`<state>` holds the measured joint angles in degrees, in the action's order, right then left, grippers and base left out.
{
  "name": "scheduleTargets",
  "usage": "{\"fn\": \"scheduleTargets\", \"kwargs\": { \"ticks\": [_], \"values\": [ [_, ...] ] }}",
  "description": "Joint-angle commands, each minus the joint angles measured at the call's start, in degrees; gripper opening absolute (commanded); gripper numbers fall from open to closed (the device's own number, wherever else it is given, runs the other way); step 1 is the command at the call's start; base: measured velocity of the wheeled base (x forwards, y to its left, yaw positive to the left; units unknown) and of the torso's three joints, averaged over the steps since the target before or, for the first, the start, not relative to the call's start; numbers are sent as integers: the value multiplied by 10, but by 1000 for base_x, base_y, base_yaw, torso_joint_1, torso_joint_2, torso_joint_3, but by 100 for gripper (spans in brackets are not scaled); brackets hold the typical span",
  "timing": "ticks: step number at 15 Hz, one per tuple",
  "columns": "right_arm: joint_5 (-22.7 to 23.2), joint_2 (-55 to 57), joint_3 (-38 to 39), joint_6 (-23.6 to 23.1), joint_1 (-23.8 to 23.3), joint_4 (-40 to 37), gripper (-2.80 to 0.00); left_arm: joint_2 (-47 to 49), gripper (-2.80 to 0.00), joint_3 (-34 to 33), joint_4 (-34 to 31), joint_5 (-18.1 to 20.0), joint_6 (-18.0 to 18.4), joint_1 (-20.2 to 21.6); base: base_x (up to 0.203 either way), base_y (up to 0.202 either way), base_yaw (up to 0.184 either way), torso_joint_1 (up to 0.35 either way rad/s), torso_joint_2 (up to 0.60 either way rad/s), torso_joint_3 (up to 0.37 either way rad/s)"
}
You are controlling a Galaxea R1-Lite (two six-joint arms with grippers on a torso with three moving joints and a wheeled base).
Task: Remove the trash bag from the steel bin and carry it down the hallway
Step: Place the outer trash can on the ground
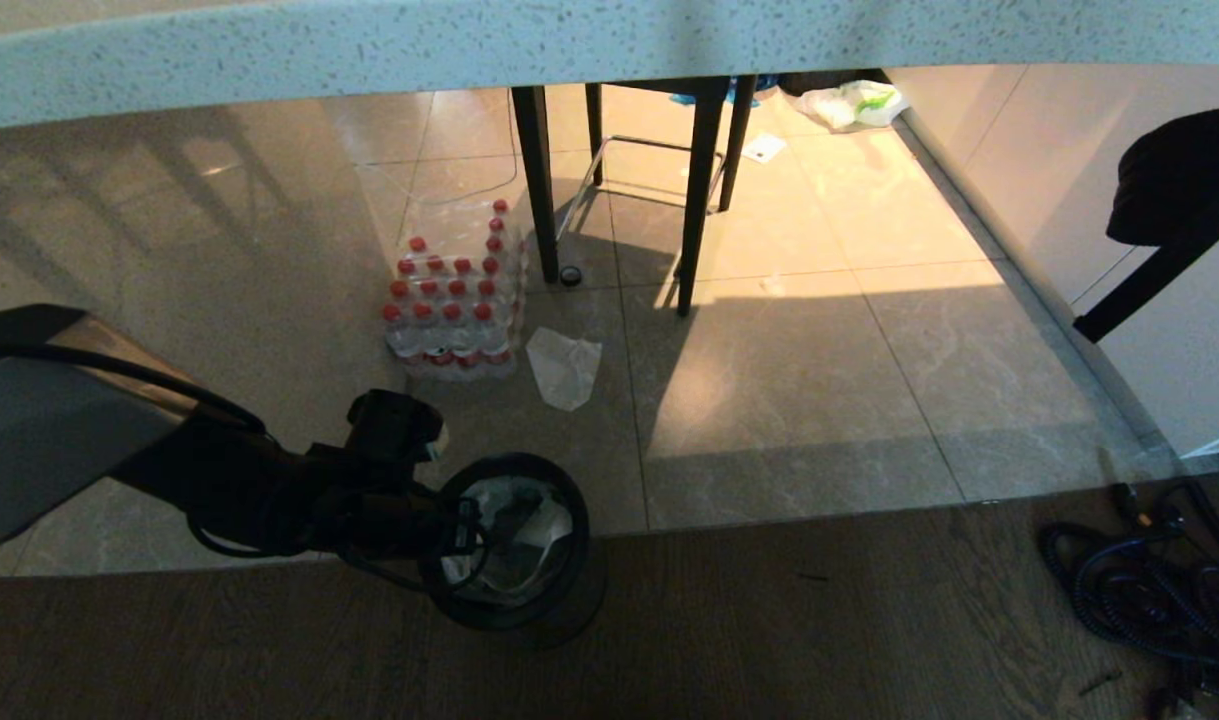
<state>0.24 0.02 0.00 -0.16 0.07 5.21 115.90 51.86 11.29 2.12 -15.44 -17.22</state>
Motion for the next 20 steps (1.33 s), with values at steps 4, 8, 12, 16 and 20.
{"fn": "scheduleTargets", "kwargs": {
  "ticks": [4,8,12,16,20],
  "values": [
    [0,0,21,0,0,1,-280,-26,0,0,-3,-13,-19,-1,0,0,0,0,0,0],
    [0,0,21,0,0,1,-280,12,0,-19,4,-78,-27,-1,0,0,0,0,0,0],
    [0,0,21,0,0,1,-280,49,0,-19,9,-80,-34,13,0,0,0,0,0,0],
    [0,0,21,0,0,1,-280,84,0,-11,32,-83,-33,38,0,0,0,0,0,0],
    [0,0,21,0,0,1,-280,102,0,-19,77,-98,-30,40,0,0,0,0,0,0]
  ]
}}
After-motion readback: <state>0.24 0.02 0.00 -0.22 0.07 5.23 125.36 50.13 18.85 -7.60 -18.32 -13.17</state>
